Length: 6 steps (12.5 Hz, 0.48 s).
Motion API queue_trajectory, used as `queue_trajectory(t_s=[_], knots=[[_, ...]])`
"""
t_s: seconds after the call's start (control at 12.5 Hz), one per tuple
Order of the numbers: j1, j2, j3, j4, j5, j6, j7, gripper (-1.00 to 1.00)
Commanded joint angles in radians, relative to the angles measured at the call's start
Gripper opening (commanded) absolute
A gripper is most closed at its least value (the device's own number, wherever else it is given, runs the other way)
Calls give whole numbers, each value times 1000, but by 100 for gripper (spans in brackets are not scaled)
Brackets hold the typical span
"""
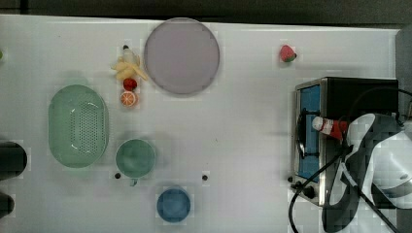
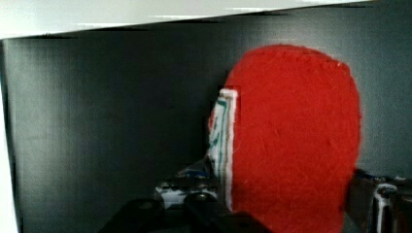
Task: Pick Ketchup from oven and place it on table.
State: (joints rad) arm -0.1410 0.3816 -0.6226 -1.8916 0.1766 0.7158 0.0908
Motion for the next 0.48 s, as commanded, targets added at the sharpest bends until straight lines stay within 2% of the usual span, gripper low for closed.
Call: queue_trajectory(t_s=[0.08,0.48], knots=[[7,-24,1,32,15,-22,18,27],[70,-117,9,176,-36,-92,-28,27]])
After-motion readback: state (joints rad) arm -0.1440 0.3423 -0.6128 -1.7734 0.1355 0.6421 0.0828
